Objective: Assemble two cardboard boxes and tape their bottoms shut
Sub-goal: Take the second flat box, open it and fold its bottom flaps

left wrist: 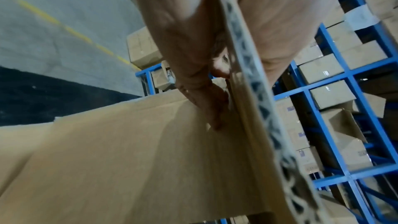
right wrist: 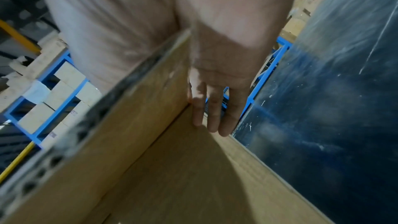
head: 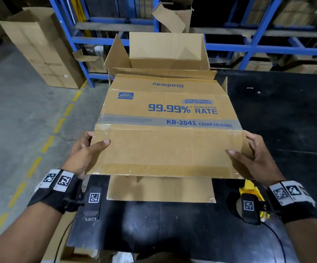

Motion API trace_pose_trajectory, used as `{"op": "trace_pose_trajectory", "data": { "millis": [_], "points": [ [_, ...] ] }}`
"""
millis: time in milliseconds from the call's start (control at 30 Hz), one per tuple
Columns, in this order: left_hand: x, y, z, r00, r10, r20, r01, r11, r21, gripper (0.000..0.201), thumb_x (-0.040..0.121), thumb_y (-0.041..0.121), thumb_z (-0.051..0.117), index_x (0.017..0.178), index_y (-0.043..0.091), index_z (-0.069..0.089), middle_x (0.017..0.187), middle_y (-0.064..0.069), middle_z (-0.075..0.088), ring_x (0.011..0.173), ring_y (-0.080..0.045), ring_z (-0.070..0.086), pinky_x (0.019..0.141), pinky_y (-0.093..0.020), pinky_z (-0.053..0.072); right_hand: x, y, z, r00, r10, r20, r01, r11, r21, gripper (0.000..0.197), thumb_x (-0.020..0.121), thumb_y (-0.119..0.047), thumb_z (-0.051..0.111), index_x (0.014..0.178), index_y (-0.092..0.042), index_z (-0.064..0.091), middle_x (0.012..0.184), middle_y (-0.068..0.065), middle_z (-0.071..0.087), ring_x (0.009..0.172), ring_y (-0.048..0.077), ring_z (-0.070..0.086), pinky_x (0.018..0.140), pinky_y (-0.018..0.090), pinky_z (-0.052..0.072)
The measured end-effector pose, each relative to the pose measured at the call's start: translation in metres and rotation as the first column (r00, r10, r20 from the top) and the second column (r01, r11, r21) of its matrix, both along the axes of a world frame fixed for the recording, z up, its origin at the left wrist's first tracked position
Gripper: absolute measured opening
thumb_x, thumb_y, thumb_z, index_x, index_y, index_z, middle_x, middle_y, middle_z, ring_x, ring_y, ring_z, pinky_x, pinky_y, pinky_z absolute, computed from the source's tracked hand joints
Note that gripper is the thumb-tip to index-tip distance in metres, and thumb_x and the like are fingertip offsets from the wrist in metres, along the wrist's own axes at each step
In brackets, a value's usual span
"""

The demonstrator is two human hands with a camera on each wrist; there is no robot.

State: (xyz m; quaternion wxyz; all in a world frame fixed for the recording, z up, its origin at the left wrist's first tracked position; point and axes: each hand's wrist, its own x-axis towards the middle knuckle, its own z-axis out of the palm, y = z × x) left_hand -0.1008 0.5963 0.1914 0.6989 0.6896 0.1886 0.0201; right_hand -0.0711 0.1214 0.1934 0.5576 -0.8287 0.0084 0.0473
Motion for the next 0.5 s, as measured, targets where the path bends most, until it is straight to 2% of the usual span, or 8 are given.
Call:
{"op": "trace_pose_trajectory", "data": {
  "millis": [67,133,200,267,333,400,433,500],
  "points": [
    [0.0,0.001,-0.001,1.0,-0.027,0.016,0.027,1.0,0.009,0.047,0.074,0.02,0.077,0.111,0.013,0.05,0.098,0.0,0.07,0.087,-0.008,0.071,0.081,-0.026,0.056,0.0,0.0,-0.002,1.0,0.028,-0.005,-0.028,0.999,-0.035,0.087,0.069,-0.05,0.083,0.139,-0.031,0.036,0.129,-0.017,0.057,0.113,-0.007,0.057,0.091,0.032,0.052],
    [-0.003,0.002,-0.012,0.999,-0.017,0.028,0.018,1.0,-0.023,0.038,0.081,0.009,0.08,0.101,0.016,0.049,0.094,0.001,0.068,0.089,-0.009,0.07,0.09,-0.032,0.05,-0.001,0.003,-0.009,1.0,0.026,-0.008,-0.027,0.998,-0.052,0.098,0.062,-0.061,0.085,0.141,-0.031,0.035,0.133,-0.012,0.057,0.115,-0.002,0.058,0.092,0.031,0.052],
    [-0.007,0.004,-0.021,0.999,0.02,0.037,-0.019,1.0,-0.014,0.032,0.091,0.002,0.073,0.095,0.021,0.048,0.088,0.008,0.069,0.088,-0.006,0.068,0.092,-0.034,0.046,-0.002,0.007,-0.016,1.0,0.009,0.006,-0.009,0.999,-0.054,0.106,0.056,-0.067,0.084,0.143,-0.031,0.035,0.132,-0.012,0.058,0.115,0.0,0.06,0.091,0.03,0.053],
    [-0.01,0.005,-0.024,0.996,0.058,0.069,-0.057,0.998,-0.01,0.034,0.092,0.0,0.071,0.093,0.024,0.046,0.084,0.011,0.068,0.088,-0.008,0.066,0.094,-0.034,0.046,-0.002,0.01,-0.012,1.0,0.002,0.029,0.0,0.998,-0.055,0.103,0.057,-0.063,0.085,0.143,-0.029,0.038,0.129,-0.017,0.059,0.114,-0.004,0.059,0.089,0.024,0.05],
    [-0.013,0.006,-0.021,0.994,0.045,0.101,-0.04,0.998,-0.045,0.036,0.089,0.002,0.074,0.093,0.024,0.045,0.088,0.007,0.067,0.092,-0.013,0.064,0.096,-0.035,0.047,-0.001,0.009,-0.005,1.0,0.013,0.018,-0.012,0.998,-0.055,0.096,0.065,-0.048,0.089,0.144,-0.028,0.039,0.129,-0.019,0.057,0.114,-0.008,0.057,0.089,0.021,0.049],
    [-0.016,0.004,-0.019,0.993,0.012,0.117,-0.005,0.998,-0.062,0.037,0.092,-0.001,0.071,0.093,0.024,0.044,0.094,0.004,0.063,0.097,-0.014,0.06,0.1,-0.036,0.045,-0.002,0.005,-0.002,1.0,0.03,-0.001,-0.03,0.997,-0.077,0.094,0.067,-0.035,0.09,0.145,-0.028,0.038,0.129,-0.025,0.053,0.111,-0.018,0.052,0.088,0.019,0.046],
    [-0.016,0.003,-0.018,0.993,-0.012,0.115,0.017,0.999,-0.037,0.036,0.093,-0.001,0.07,0.093,0.023,0.043,0.095,0.004,0.062,0.095,-0.013,0.06,0.1,-0.037,0.044,-0.002,0.004,-0.003,0.999,0.034,-0.004,-0.034,0.995,-0.098,0.095,0.065,-0.034,0.09,0.144,-0.028,0.037,0.127,-0.029,0.051,0.108,-0.023,0.05,0.088,0.018,0.045],
    [-0.02,0.003,-0.018,0.996,-0.054,0.077,0.048,0.996,0.075,0.035,0.089,0.014,0.078,0.097,0.022,0.045,0.094,0.007,0.065,0.089,-0.008,0.064,0.096,-0.038,0.046,-0.003,0.006,-0.006,1.0,0.031,-0.004,-0.031,0.991,-0.13,0.101,0.06,-0.041,0.092,0.144,-0.029,0.035,0.127,-0.032,0.048,0.109,-0.023,0.049,0.092,0.021,0.045]
  ]
}}
